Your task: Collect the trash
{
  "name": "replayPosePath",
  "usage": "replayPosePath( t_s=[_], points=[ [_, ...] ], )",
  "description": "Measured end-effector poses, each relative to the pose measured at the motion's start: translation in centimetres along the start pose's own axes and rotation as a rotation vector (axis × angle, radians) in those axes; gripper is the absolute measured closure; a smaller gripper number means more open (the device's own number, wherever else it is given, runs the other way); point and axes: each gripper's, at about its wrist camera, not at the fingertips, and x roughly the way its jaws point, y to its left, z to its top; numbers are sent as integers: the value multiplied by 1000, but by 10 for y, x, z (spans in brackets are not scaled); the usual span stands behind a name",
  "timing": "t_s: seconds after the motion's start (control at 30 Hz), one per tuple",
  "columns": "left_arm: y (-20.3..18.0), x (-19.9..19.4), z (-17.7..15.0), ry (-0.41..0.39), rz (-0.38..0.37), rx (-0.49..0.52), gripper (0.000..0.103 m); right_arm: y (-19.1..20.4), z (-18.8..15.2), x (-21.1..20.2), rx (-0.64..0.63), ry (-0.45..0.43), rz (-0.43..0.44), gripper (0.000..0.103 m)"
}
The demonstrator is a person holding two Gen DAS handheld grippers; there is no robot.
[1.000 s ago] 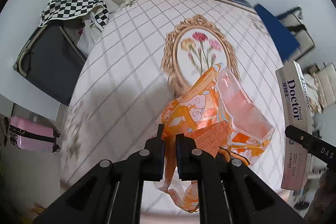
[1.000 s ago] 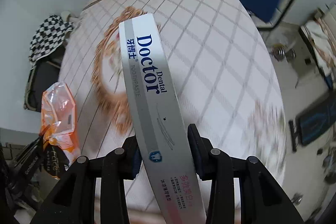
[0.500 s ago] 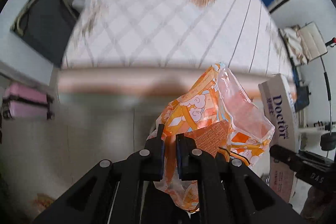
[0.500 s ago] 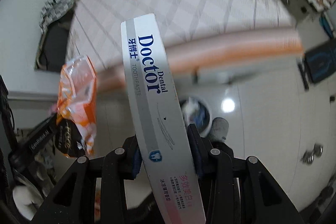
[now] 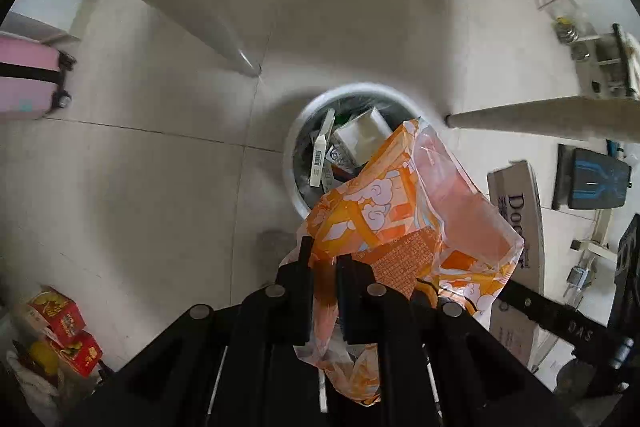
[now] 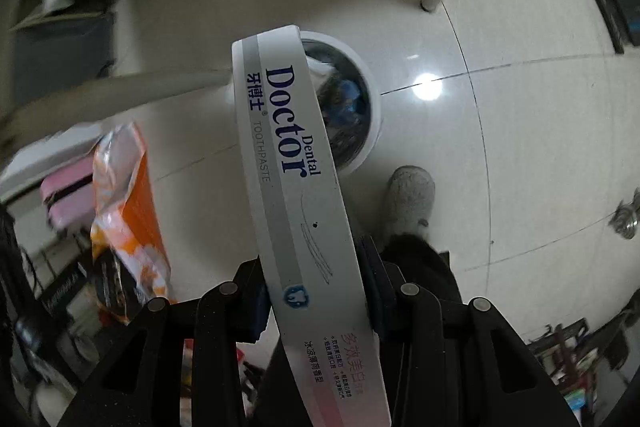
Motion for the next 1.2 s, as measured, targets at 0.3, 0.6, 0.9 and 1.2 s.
replayPosePath(
  t_s=[0.3,0.6,0.9,1.2],
  points=[
    [6,133,45,52,-4,38,92,-12,81,136,60,40,2,62],
    [6,128,46,18,26,56,0,-7,86,145,32,35,-10,22],
    [2,49,1,-64,75,75,0,12,51,56,-117,-93,-135,1],
    [-20,-119,-79,-149,39,123,0,49,-37,-105,-235,-173,-181,1]
  ],
)
